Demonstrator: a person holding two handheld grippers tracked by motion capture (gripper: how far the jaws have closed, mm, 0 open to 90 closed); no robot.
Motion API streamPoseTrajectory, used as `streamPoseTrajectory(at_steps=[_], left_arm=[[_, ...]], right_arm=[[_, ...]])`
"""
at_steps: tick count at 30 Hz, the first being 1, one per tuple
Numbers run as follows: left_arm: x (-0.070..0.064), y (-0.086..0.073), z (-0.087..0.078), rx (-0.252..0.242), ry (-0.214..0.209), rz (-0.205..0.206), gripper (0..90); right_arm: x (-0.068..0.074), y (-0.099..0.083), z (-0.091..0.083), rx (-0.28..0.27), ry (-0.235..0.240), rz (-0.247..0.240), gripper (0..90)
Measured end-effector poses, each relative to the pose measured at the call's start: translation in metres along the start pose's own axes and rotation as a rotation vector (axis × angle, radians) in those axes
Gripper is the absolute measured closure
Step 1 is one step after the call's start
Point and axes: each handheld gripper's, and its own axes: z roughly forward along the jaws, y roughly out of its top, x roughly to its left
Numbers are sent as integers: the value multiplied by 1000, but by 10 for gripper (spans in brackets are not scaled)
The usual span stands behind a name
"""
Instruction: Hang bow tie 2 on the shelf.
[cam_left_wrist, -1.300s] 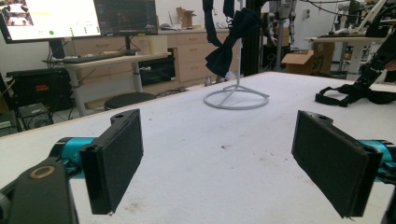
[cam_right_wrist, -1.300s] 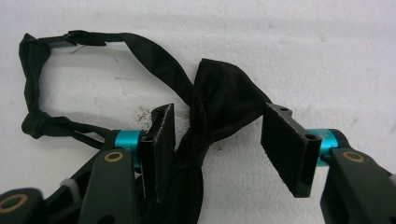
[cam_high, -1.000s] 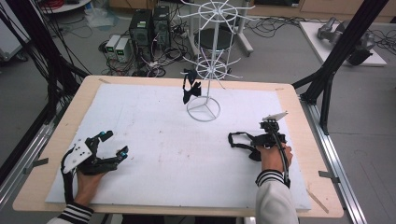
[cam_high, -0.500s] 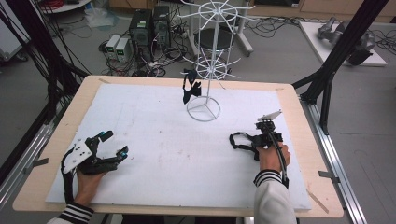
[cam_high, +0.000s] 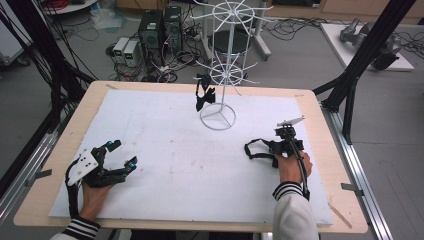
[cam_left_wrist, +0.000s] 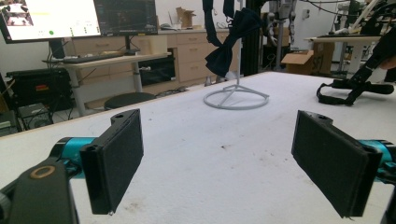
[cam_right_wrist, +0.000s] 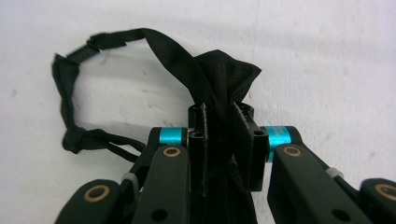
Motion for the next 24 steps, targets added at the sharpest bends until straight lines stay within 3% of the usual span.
streamPoseTrajectory(at_steps=[9,15,24], left_arm=[[0,0,0,1,-2,-1,170],[0,0,0,1,-3,-1,173],[0,0,0,1,-2,-2,173]], right_arm=[[0,2,-15,-147,67,1,771],[1,2,-27,-275,103,-36,771],[3,2,-39,-400,185,-79,771]])
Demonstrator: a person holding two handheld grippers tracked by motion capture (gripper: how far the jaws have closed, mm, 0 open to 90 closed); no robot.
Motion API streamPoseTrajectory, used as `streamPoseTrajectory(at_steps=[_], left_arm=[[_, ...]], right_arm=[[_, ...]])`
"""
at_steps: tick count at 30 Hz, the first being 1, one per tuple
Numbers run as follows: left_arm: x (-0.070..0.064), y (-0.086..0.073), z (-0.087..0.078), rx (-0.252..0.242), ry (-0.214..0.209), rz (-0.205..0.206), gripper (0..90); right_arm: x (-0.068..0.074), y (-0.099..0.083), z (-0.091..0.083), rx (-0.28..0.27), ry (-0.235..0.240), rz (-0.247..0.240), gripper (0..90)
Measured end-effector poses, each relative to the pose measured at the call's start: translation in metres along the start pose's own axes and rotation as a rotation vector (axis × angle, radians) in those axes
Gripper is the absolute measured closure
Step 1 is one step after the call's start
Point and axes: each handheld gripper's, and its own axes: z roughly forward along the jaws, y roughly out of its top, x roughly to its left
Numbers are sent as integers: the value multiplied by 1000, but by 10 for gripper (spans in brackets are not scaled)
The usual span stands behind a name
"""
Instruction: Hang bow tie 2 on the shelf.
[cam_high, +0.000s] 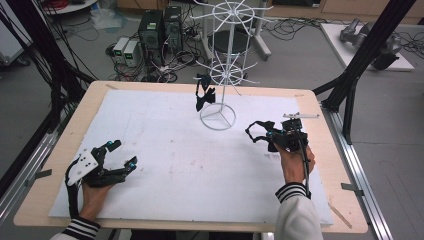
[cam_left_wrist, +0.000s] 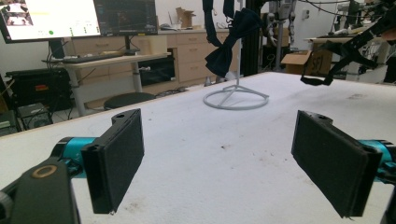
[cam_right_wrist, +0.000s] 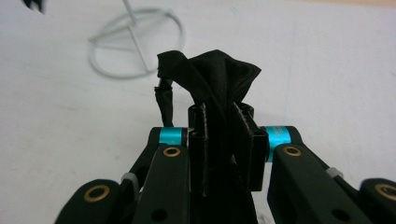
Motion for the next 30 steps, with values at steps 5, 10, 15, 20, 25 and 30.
streamPoseTrajectory(at_steps=[5,10,15,20,25,30], left_arm=[[0,0,0,-1,2,1,173],[0,0,0,-1,1,0,173],[0,0,0,0,1,0,173],[0,0,0,0,1,0,173],[0,0,0,0,0,0,173],[0,0,0,0,0,0,173]], right_arm=[[5,2,-7,-86,27,-29,771],[9,4,-12,-148,58,-24,771],[15,9,-17,-189,68,-51,771],[23,15,-20,-230,94,-64,771],[32,20,-23,-276,124,-98,771],[35,23,-26,-331,166,-110,772]])
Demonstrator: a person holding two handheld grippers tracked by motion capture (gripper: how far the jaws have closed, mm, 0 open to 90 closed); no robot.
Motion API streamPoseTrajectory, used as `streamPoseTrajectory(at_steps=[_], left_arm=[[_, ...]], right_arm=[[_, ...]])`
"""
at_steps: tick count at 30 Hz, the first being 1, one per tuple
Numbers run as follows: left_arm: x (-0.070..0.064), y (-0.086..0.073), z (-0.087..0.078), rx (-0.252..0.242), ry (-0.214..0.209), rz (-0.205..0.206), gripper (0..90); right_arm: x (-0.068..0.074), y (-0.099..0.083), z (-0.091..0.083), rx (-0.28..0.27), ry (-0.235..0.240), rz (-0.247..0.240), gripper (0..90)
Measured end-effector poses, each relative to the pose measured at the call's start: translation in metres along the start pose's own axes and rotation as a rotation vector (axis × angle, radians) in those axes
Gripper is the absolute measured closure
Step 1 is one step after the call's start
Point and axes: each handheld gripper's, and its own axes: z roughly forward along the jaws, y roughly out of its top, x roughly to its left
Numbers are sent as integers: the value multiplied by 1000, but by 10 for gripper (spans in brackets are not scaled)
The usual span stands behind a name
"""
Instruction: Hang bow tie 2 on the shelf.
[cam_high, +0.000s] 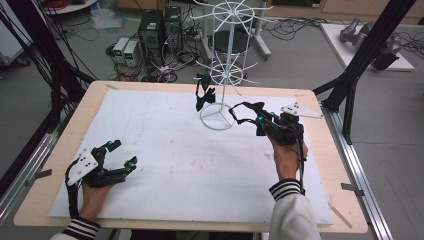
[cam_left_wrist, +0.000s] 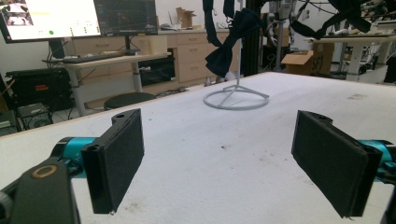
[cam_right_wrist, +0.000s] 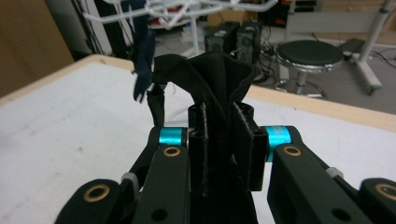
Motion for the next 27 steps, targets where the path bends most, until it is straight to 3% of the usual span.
streamPoseTrajectory(at_steps=[12,27], left_arm=[[0,0,0,-2,1,0,173],[0,0,0,1,-1,0,173]], right_arm=[[1,10,-8,-90,39,23,771],[8,24,1,-105,52,10,771]])
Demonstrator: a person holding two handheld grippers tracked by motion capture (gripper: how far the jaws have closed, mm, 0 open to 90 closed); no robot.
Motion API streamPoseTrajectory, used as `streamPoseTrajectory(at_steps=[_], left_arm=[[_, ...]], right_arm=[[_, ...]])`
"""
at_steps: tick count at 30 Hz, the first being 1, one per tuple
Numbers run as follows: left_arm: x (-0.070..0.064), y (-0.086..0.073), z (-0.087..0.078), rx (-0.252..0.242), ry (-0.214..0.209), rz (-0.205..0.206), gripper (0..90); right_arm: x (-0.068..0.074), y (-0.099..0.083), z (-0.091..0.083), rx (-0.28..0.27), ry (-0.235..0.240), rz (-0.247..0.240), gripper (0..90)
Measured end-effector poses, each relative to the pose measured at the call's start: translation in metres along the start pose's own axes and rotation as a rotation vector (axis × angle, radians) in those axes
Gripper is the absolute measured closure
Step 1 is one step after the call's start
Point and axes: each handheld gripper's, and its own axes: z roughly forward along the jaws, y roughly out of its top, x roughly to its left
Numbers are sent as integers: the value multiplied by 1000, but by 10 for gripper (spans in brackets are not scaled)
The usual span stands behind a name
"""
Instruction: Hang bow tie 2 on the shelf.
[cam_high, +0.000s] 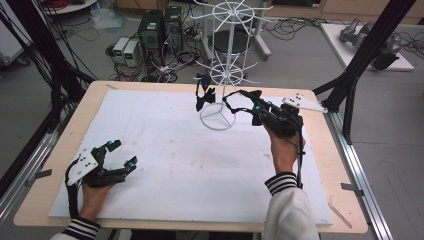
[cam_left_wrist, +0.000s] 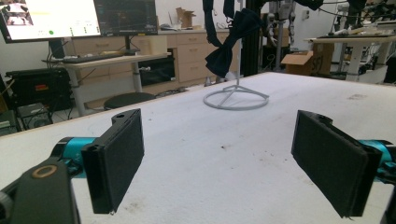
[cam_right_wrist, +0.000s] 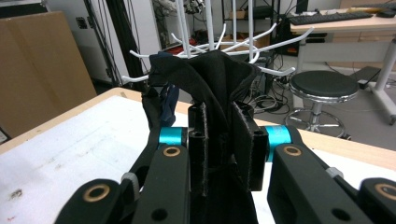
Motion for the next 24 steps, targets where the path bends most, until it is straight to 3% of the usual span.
streamPoseTrajectory(at_steps=[24], left_arm=[[0,0,0,-6,1,-8,173]], right_arm=[[-15,-4,25,23,-47,61,770]])
